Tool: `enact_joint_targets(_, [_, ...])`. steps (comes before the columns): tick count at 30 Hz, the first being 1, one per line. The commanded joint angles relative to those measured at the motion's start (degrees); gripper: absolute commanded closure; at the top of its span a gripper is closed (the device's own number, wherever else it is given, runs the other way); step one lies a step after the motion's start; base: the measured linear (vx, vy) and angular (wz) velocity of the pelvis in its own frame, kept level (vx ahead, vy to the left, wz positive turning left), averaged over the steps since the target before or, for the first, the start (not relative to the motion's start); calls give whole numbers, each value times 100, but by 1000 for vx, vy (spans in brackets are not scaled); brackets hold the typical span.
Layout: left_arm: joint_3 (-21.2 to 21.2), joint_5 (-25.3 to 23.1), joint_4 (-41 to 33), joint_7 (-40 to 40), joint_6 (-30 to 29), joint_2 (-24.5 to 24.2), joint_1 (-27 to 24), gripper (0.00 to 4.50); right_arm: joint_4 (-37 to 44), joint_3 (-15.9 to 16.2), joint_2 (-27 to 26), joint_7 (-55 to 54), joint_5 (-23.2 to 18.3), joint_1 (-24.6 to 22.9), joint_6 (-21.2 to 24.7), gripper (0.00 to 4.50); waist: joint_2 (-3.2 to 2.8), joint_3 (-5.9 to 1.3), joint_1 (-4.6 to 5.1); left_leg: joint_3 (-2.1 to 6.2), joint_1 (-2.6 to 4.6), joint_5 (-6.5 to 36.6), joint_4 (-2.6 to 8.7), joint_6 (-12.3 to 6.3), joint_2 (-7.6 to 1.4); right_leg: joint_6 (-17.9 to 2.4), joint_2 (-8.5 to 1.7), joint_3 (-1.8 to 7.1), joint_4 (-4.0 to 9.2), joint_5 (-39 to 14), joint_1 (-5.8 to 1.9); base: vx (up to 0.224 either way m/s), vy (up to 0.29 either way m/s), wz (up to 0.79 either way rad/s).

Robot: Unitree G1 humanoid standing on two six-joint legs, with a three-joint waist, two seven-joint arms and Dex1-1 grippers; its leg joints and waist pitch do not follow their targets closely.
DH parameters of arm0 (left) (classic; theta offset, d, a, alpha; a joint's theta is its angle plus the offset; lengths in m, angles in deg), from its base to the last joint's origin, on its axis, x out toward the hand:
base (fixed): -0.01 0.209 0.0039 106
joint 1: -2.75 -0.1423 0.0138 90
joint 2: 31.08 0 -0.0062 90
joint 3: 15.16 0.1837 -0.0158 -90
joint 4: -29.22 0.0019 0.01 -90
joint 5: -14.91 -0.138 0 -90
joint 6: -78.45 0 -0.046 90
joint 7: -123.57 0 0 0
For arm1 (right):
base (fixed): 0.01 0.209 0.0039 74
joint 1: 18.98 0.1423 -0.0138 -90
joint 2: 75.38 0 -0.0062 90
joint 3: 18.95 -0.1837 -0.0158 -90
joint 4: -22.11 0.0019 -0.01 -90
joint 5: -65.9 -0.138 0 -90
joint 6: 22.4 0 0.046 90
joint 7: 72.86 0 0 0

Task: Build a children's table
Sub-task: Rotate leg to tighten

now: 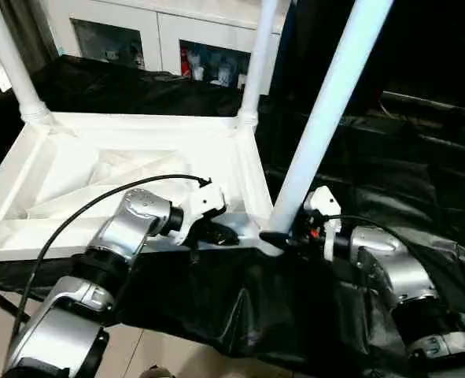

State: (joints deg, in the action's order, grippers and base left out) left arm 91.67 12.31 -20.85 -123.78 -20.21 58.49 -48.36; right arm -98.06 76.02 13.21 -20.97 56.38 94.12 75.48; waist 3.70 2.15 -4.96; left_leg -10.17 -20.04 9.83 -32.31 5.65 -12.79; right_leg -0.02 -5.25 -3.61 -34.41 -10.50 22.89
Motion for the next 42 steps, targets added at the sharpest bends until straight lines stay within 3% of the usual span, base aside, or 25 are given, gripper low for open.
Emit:
enact_joint_targets(1, [-1, -168, 399, 932, -149, 401, 135, 450, -222, 43, -383, -734, 85, 4, 149, 189, -14, -248, 20, -19, 57, 1872, 401, 79, -36, -888, -254, 200, 498, -2146, -178, 0, 0, 0])
enact_joint_targets(4, [-121, -245, 705, 1818, -305, 826, 352, 450, -606, -278, -837, -2030, 173, 136, 236, 189, -27, -245, 35, 8, 51, 1983, 414, 164, -24, -704, -264, 192, 543, -2527, -157, -23, 0, 0])
enact_joint_targets(7, [-145, -279, 808, 2227, -384, 1094, 427, 450, -916, -547, -1114, -2924, 166, 288, 320, 189, -23, -256, 32, 20, 33, 1972, 419, 117, -16, -620, -263, 183, 566, -2516, -166, 0, 0, 0])
enact_joint_targets(9, [-141, -282, 808, 2241, -389, 1113, 428, 450, -933, -562, -1135, -2969, 160, 300, 320, 189, -27, -256, 43, 22, 41, 2039, 420, 122, -12, -623, -248, 172, 570, -2489, -156, 0, 0, 0])
enact_joint_targets(10, [-37, -338, 804, 2352, -424, 1409, 431, 450, -1131, -650, -1442, -3498, 203, 470, 251, 189, -71, -255, 59, 16, 34, 2052, 427, 143, -14, -645, -247, 188, 568, -2392, -139, 0, 0, 0])
enact_joint_targets(11, [16, -367, 806, 2326, -409, 1498, 426, 450, -1152, -594, -1531, -3564, 291, 516, 167, 189, -62, -248, 66, 21, 38, 2097, 431, 154, -14, -633, -242, 180, 578, -2418, -132, 0, 0, 0])
enact_joint_targets(13, [105, -420, 830, 2182, -368, 1536, 411, 450, -1070, -468, -1609, -3339, 368, 540, -8, 134, -51, -264, 61, 20, 35, 2120, 425, 123, -6, -601, -242, 179, 580, -2350, -150, 0, 0, 0])
enact_joint_targets(16, [158, -445, 867, 2092, -361, 1455, 409, 450, -991, -423, -1581, -3072, 301, 580, -96, 117, -48, -268, 51, 13, 19, 2024, 429, 56, -12, -676, -234, 190, 546, -2065, -164, 0, 0, 0])
enact_joint_targets(18, [204, -442, 846, 1855, -357, 1294, 393, 450, -852, -385, -1411, -2607, 182, 611, -140, 79, -48, -268, 52, 13, 5, 1984, 434, 39, -13, -706, -229, 189, 536, -1977, -181, 0, 0, 0])
enact_joint_targets(22, [287, -515, 753, 1432, -299, 1031, 328, 450, -521, -193, -957, -1589, 95, 517, -134, 79, -33, -280, 50, 8, -27, 1761, 427, -60, -19, -789, -238, 187, 509, -1747, -234, 0, 0, 0])
enact_joint_targets(25, [389, -586, 705, 965, -56, 728, 242, 450, -273, -135, -409, -606, -36, 402, -43, 79, -14, -308, 29, -28, -37, 1345, 372, -260, -22, -1038, -234, 198, 427, -965, -277, 0, 0, 0])
enact_joint_targets(30, [405, -328, 353, 66, -55, 374, 77, 450, -38, 24, 154, 400, -82, 250, 89, 79, -6, -321, 17, -34, -40, 975, 344, -351, -31, -1306, -222, 191, 335, -366, -317, 0, 0, 0])
enact_joint_targets(31, [413, -236, 198, -219, -98, 252, 10, 450, 38, 96, 292, 635, -71, 201, 96, 79, -15, -320, 17, -46, -15, 963, 336, -408, -43, -1393, -224, 194, 325, -252, -297, 0, 0, 0])
enact_joint_targets(36, [389, -33, -122, -848, -107, -51, -140, 450, 210, 258, 538, 1083, -109, 122, 176, 79, -23, -299, 4, -51, 8, 1130, 358, -365, -59, -1447, -229, 195, 342, -491, -281, 0, 0, 0])
enact_joint_targets(39, [345, -30, -158, -938, -67, -168, -162, 450, 243, 323, 588, 1220, -53, 90, 170, 79, -37, -282, -8, -51, 27, 1391, 380, -217, -69, -1352, -232, 199, 377, -889, -257, 0, 0, 0])
enact_joint_targets(42, [330, 5, -259, -1015, -118, -258, -202, 450, 305, 360, 611, 1317, -65, 53, 217, 112, -29, -286, -7, -42, 17, 1433, 383, -160, -70, -1291, -241, 203, 374, -975, -267, 0, 0, 0])
